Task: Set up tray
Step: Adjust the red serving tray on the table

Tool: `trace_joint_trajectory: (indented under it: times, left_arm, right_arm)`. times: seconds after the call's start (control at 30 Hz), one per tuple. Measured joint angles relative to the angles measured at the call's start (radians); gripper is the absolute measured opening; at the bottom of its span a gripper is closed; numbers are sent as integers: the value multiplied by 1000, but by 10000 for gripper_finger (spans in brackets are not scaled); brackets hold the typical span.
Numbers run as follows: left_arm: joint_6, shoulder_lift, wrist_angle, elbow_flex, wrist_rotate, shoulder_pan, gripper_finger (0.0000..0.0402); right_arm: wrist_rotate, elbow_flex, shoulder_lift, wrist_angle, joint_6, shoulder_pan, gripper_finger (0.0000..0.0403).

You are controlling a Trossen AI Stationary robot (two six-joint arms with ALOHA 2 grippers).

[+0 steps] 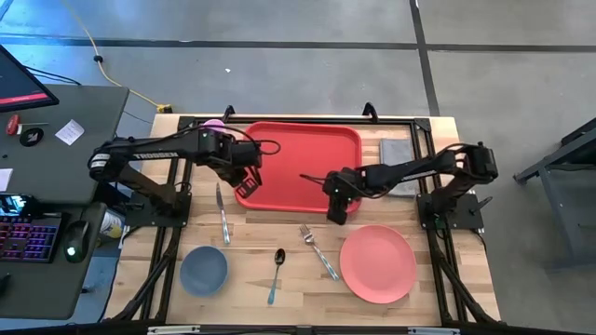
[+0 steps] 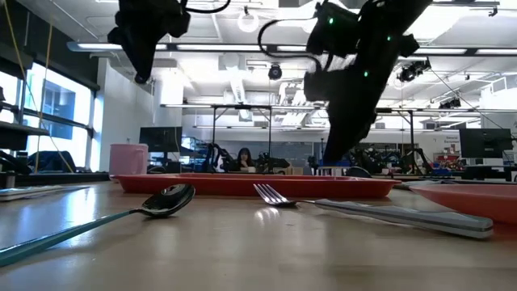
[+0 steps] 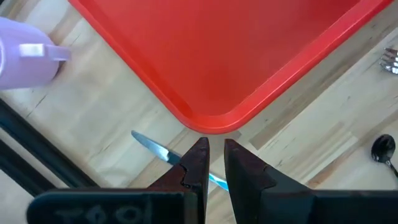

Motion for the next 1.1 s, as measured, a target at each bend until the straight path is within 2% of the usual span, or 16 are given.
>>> trace_joint_trajectory:
  times: [0.23, 0.3, 0.47, 0.6, 0.77, 1.0, 1.1]
  left_arm:
    - [-47, -17, -8, 2, -5, -21, 85]
    - [-52, -19, -4, 0, -7, -20, 85]
    - [-59, -21, -2, 0, -8, -20, 85]
    - [-59, -22, -4, 0, -8, -20, 85]
    - [-59, -22, -11, 0, -4, -20, 85]
    - [-59, -22, -11, 0, -4, -20, 85]
    - [-67, -22, -8, 0, -1, -20, 85]
  right_arm:
    - [-31, 0, -7, 33, -150, 65, 130]
    - [-25, 0, 10, 37, -153, 73, 147]
    - [128, 0, 39, 38, -145, 86, 215]
    - [148, 0, 60, 73, -152, 68, 249]
    - [88, 0, 80, 94, -153, 61, 254]
    - [204, 0, 80, 95, -195, 69, 254]
    - [182, 0, 85, 131, -213, 50, 254]
